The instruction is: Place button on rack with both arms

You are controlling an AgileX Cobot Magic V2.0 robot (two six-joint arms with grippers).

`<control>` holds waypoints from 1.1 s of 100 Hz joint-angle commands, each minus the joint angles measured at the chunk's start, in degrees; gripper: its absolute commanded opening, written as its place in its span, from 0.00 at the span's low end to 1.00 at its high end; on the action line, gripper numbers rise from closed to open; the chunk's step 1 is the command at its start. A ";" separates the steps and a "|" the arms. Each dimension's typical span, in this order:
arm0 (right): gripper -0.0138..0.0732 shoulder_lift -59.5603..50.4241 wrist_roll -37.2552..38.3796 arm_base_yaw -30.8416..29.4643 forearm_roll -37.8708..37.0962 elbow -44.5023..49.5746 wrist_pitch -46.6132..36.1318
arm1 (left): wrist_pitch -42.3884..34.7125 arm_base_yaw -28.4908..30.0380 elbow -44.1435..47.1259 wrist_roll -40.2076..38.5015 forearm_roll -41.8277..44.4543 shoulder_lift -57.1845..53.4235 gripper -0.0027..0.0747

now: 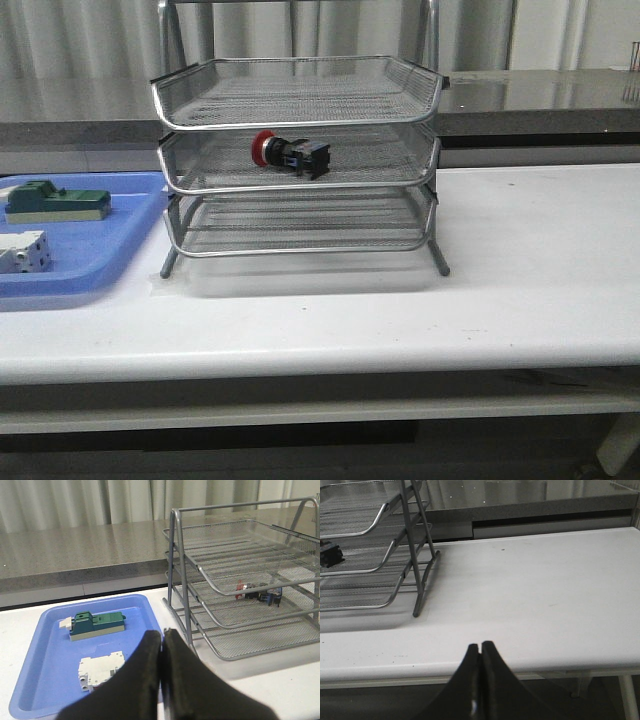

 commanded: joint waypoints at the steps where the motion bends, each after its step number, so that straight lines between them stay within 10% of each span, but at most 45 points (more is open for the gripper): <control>1: 0.09 -0.97 0.16 -0.35 -0.94 -0.19 -8.05 | -4.40 0.18 -1.63 -0.54 -0.65 0.26 0.01; 110: 0.09 -0.97 0.05 -0.35 -1.43 2.32 -12.34 | -4.40 0.18 -1.63 -0.54 -0.65 0.26 0.01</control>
